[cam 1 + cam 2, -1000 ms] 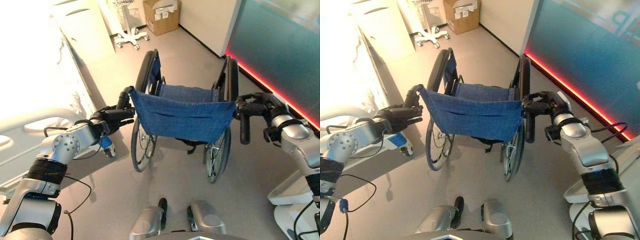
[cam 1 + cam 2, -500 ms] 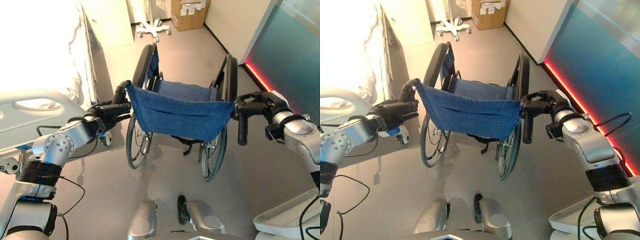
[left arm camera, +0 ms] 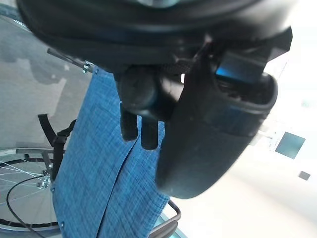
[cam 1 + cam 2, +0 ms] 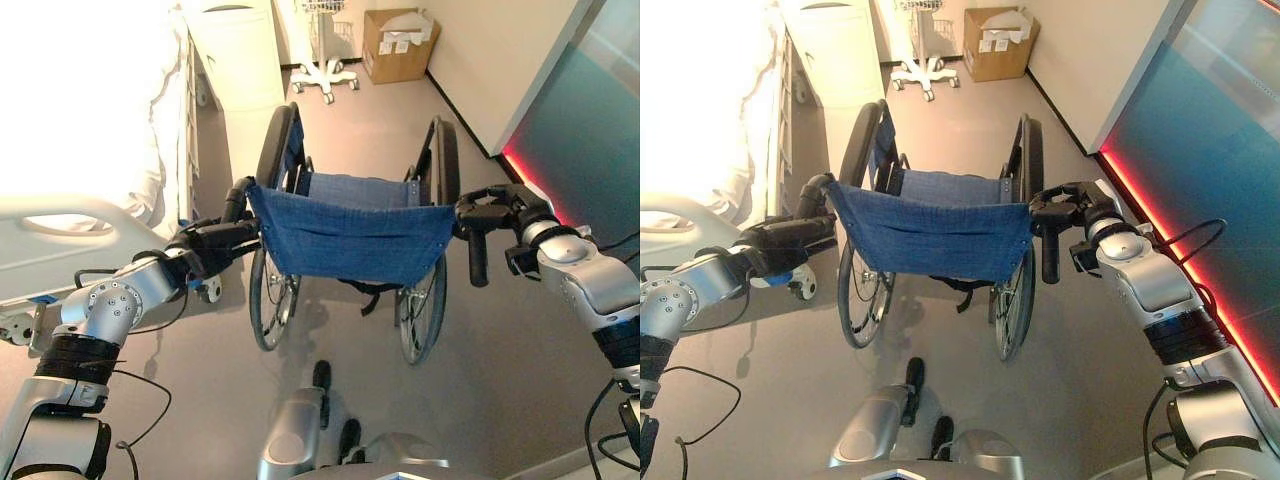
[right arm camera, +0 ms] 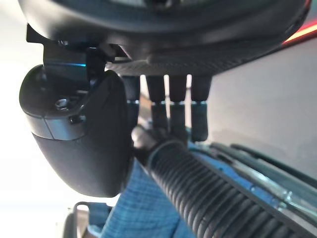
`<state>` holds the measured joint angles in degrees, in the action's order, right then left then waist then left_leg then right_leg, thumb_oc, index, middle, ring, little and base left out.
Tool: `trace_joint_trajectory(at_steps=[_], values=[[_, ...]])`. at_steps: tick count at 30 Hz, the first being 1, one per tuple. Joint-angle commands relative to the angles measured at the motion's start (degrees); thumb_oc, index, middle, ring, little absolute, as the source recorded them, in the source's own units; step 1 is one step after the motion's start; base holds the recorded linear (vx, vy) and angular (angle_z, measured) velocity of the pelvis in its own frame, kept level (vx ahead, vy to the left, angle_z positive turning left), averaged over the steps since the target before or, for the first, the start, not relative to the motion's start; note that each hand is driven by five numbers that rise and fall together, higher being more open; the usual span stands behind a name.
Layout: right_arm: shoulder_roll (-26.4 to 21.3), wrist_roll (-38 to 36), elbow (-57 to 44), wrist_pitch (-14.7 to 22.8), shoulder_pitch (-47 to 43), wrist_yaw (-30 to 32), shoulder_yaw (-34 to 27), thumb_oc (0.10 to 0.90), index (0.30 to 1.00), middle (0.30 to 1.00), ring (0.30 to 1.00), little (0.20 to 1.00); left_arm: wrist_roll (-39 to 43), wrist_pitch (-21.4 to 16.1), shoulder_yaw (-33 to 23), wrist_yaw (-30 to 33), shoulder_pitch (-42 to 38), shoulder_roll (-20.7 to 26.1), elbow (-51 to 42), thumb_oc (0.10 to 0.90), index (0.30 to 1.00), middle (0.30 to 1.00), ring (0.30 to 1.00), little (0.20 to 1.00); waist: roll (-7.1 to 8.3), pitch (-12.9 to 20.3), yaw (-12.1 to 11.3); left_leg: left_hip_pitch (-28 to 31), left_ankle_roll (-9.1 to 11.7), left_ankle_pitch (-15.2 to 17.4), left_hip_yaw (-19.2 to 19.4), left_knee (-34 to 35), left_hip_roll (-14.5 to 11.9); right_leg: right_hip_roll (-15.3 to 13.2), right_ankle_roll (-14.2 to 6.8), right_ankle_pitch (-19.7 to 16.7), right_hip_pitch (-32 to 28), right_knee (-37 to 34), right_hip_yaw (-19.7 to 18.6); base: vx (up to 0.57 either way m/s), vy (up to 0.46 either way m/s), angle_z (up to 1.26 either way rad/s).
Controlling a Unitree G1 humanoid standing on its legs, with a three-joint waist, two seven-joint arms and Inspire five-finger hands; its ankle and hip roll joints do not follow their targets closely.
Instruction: Push the wheelchair next to the bed
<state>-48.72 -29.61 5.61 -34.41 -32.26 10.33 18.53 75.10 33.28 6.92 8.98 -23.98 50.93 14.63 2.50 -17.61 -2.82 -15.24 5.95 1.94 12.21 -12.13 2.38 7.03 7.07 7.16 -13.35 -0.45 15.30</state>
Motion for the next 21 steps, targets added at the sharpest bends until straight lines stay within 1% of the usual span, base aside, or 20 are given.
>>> trace_joint_trajectory(at_steps=[1, 2, 3, 4, 5, 6, 7, 8, 9, 11, 12, 13, 14, 16, 17, 18, 19, 20, 21], values=[[4.2, -1.2, -2.2, 10.4, -1.9, -2.0, 3.4, 0.4, 0.3, 0.3, 0.3, 0.3, 1.0, -12.3, -7.8, 0.4, -7.1, 3.3, -1.0, 0.4, 0.3, 0.3, 0.3, 0.3, -1.78, 10.5, -3.8, 2.2, -4.4, -11.1, 4.9, 8.0, 3.9, 3.0, -6.9, 1.8, -1.7, 5.0, -6.7, 0.25, -0.001, 0.04], [4.1, -1.0, -1.8, 10.7, -1.7, -2.3, 3.1, 0.4, 0.3, 0.3, 0.3, 0.3, 0.9, -12.0, -7.1, 1.0, -8.0, 3.0, -0.8, 0.4, 0.3, 0.3, 0.3, 0.3, -1.64, 11.0, -3.5, 2.8, -5.3, -9.6, 6.9, 7.6, 4.0, 3.0, -6.9, 2.4, -2.0, 5.2, -6.1, 0.31, 0.021, 0.03], [4.2, -0.7, -1.1, 10.9, -1.5, -2.6, 2.9, 0.4, 0.3, 0.3, 0.3, 0.3, 0.6, -12.0, -6.2, 1.3, -8.8, 2.5, -0.3, 0.4, 0.3, 0.3, 0.3, 0.3, -1.33, 11.8, -3.3, 3.7, -6.4, -7.8, 7.1, 7.9, 4.9, 2.8, -7.5, 3.3, -2.2, 6.0, -5.8, 0.42, 0.025, 0.02], [4.4, -0.7, -0.6, 11.1, -1.6, -3.0, 2.7, 0.4, 0.3, 0.3, 0.3, 0.3, 0.5, -12.1, -5.5, 1.6, -9.4, 2.3, 0.2, 0.4, 0.3, 0.3, 0.3, 0.3, -0.9, 12.5, -3.3, 4.5, -7.6, -6.5, 6.3, 8.1, 5.8, 2.7, -8.2, 3.0, -2.3, 7.2, -5.9, 0.32, -0.002, -0.02], [4.4, -0.7, -0.4, 11.1, -1.7, -3.4, 2.5, 0.4, 0.3, 0.3, 0.3, 0.3, 0.7, -12.1, -5.1, 1.8, -9.9, 2.4, 0.6, 0.4, 0.3, 0.3, 0.3, 0.3, -0.68, 12.8, -3.6, 4.2, -8.7, -6.8, 6.9, 7.6, 5.7, 2.9, -8.6, 1.0, -1.6, 8.0, -5.6, 0.41, -0.025, 0.02], [4.2, -1.1, -0.5, 10.7, -2.1, -4.3, 2.5, 0.4, 0.3, 0.3, 0.3, 0.3, 0.7, -12.0, -4.7, 2.7, -10.3, 2.6, 1.2, 0.4, 0.3, 0.3, 0.3, 0.3, 0.35, 13.3, -3.9, 4.6, -10.5, -5.1, 6.3, 6.4, 6.7, 2.0, -10.9, -3.3, -1.1, 10.9, -6.1, 0.31, -0.03, 0.03], [4.2, -1.2, -0.6, 10.6, -2.2, -4.4, 2.6, 0.4, 0.3, 0.3, 0.3, 0.3, 0.5, -11.8, -4.7, 2.4, -10.5, 2.8, 1.7, 0.4, 0.3, 0.3, 0.3, 0.3, 0.69, 13.4, -4.0, 4.7, -10.9, -4.8, 6.1, 6.4, 7.0, 1.7, -12.0, -5.6, -0.6, 12.5, -6.2, 0.41, -0.003, 0.09], [4.2, -1.3, -0.6, 10.5, -2.6, -4.4, 3.0, 0.4, 0.3, 0.3, 0.3, 0.3, 0.2, -11.7, -4.7, 2.0, -10.7, 3.1, 2.7, 0.4, 0.3, 0.3, 0.3, 0.3, 1.16, 13.5, -4.2, 5.2, -11.5, -4.6, 5.9, 6.7, 7.4, 1.3, -13.9, -9.5, 0.3, 15.9, -6.6, 0.23, 0.001, 0.33], [4.2, -1.5, -0.6, 10.5, -2.9, -4.4, 3.1, 0.4, 0.3, 0.3, 0.3, 0.3, 0.1, -11.9, -4.7, 1.7, -10.8, 3.3, 3.1, 0.4, 0.3, 0.3, 0.3, 0.3, 1.36, 13.5, -4.4, 5.6, -11.8, -4.4, 5.7, 6.9, 7.6, 1.1, -14.8, -11.3, 0.8, 17.8, -6.8, 0.29, -0.011, 0.4], [3.7, -2.5, -1.3, 10.7, -3.5, -4.2, 3.4, 0.4, 0.3, 0.3, 0.3, 0.3, 1.1, -12.4, -4.9, 1.1, -11.4, 4.5, 3.7, 0.4, 0.3, 0.3, 0.3, 0.3, 2.02, 13.6, -4.6, 6.5, -12.6, -3.8, 5.1, 7.2, 7.9, 1.6, -18.4, -19.2, 2.9, 25.8, -8.4, 0.27, -0.033, 0.44], [3.5, -2.7, -1.7, 10.8, -3.4, -4.1, 3.2, 0.4, 0.3, 0.3, 0.3, 0.3, 1.3, -12.0, -5.0, 1.3, -11.7, 4.9, 3.4, 0.4, 0.3, 0.3, 0.3, 0.3, 2.02, 13.6, -4.5, 6.7, -12.8, -3.5, 4.8, 7.0, 7.6, 2.3, -19.5, -22.2, 4.5, 29.5, -9.1, 0.21, -0.044, 0.4], [3.6, -2.6, -2.0, 10.7, -3.1, -4.1, 2.8, 0.4, 0.3, 0.3, 0.3, 0.3, 1.2, -11.5, -5.0, 1.7, -12.0, 4.9, 2.9, 0.4, 0.3, 0.3, 0.3, 0.3, 1.95, 13.5, -4.3, 6.8, -12.8, -3.3, 4.1, 6.6, 7.4, 2.9, -20.1, -23.8, 6.2, 32.7, -9.6, 0.22, -0.059, 0.29], [3.6, -2.6, -2.3, 10.4, -2.8, -4.3, 2.1, 0.4, 0.3, 0.3, 0.3, 0.3, 1.1, -10.8, -4.9, 2.2, -12.3, 5.0, 2.3, 0.4, 0.3, 0.3, 0.3, 0.3, 1.91, 13.3, -4.0, 7.0, -12.7, -3.1, 2.5, 5.9, 7.3, 3.3, -20.3, -24.8, 8.1, 35.8, -10.5, 0.23, -0.062, 0.28], [3.4, -2.4, -2.6, 10.1, -2.1, -4.4, 1.0, 0.4, 0.3, 0.3, 0.3, 0.3, 1.4, -9.7, -4.6, 2.8, -12.4, 5.3, 1.0, 0.4, 0.3, 0.3, 0.3, 0.3, 1.85, 13.0, -3.5, 7.4, -12.4, -3.1, -0.5, 5.2, 7.7, 2.0, -19.7, -23.3, 10.0, 36.3, -11.5, 0.22, -0.052, 0.32], [3.4, -2.3, -2.6, 10.0, -1.9, -4.6, 0.6, 0.4, 0.3, 0.3, 0.3, 0.3, 1.5, -9.5, -4.6, 2.8, -12.3, 5.4, 0.8, 0.4, 0.3, 0.3, 0.3, 0.3, 1.77, 13.0, -3.4, 7.5, -12.3, -3.1, -1.2, 5.0, 7.8, 1.4, -19.4, -22.7, 10.1, 35.8, -11.7, 0.25, -0.051, 0.32], [2.9, -2.1, -3.0, 9.6, -1.5, -5.2, -0.3, 0.4, 0.3, 0.3, 0.3, 0.3, 2.6, -9.3, -4.5, 2.8, -12.4, 6.2, 0.3, 0.4, 0.3, 0.3, 0.3, 0.3, 1.17, 13.1, -3.0, 7.9, -12.1, -3.2, -3.8, 4.5, 8.1, -1.1, -18.2, -19.2, 10.6, 32.9, -12.2, 0.19, -0.04, 0.13], [2.7, -2.2, -3.1, 9.5, -1.5, -5.2, -0.5, 0.4, 0.3, 0.3, 0.3, 0.3, 3.1, -9.3, -4.4, 2.9, -12.4, 6.5, 0.1, 0.4, 0.3, 0.3, 0.3, 0.3, 0.7, 13.2, -3.0, 7.8, -11.9, -3.4, -4.4, 4.4, 7.7, -1.6, -17.5, -17.8, 11.0, 31.4, -12.3, 0.25, -0.059, 0.15], [2.0, -2.3, -3.5, 9.4, -1.0, -5.0, -1.0, 0.4, 0.3, 0.3, 0.3, 0.3, 4.8, -9.6, -4.0, 3.4, -12.7, 7.3, -0.5, 0.4, 0.3, 0.3, 0.3, 0.3, -0.49, 13.0, -2.5, 8.0, -11.2, -3.4, -6.5, 3.3, 7.1, -3.6, -14.7, -11.5, 11.8, 26.3, -12.1, 0.22, -0.071, 0.13], [1.4, -2.2, -3.4, 9.9, -0.4, -5.1, -1.4, 0.4, 0.3, 0.3, 0.3, 0.3, 5.9, -9.8, -3.5, 3.6, -13.1, 7.8, -0.8, 0.4, 0.3, 0.3, 0.3, 0.3, -1.38, 12.4, -1.8, 8.1, -10.2, -3.1, -8.6, 1.7, 6.7, -5.1, -12.4, -6.9, 12.3, 21.2, -12.2, 0.22, -0.079, 0.26]])
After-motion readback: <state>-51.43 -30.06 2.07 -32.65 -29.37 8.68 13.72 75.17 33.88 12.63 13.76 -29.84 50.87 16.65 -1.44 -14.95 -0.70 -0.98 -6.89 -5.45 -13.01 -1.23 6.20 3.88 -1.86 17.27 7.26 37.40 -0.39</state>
